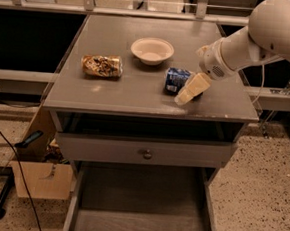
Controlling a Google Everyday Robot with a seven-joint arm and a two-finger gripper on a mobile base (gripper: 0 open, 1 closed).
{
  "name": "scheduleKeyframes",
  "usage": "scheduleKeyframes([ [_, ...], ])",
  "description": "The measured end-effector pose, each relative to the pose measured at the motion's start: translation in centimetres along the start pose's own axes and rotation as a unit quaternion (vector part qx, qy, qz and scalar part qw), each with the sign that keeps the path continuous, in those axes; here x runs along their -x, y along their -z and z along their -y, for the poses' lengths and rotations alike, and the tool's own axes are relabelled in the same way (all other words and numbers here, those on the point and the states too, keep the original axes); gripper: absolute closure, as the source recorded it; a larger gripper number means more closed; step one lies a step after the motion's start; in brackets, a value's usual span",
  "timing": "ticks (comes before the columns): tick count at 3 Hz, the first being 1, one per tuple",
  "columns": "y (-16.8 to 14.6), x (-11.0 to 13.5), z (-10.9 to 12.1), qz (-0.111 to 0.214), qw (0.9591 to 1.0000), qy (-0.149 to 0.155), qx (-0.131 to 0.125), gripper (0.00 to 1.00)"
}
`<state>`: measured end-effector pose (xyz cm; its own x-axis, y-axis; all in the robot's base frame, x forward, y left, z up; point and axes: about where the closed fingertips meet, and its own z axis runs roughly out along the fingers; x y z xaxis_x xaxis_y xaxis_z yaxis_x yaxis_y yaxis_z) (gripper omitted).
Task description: Pick pepsi can from middle drawer and place on counter
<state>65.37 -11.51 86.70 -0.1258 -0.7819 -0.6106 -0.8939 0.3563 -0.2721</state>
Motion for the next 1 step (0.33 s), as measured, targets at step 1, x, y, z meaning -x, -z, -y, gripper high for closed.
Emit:
scheduleKeyframes([
  [1, 0.0, 0.0, 0.0, 0.0, 1.0, 0.0, 0.0, 0.0],
])
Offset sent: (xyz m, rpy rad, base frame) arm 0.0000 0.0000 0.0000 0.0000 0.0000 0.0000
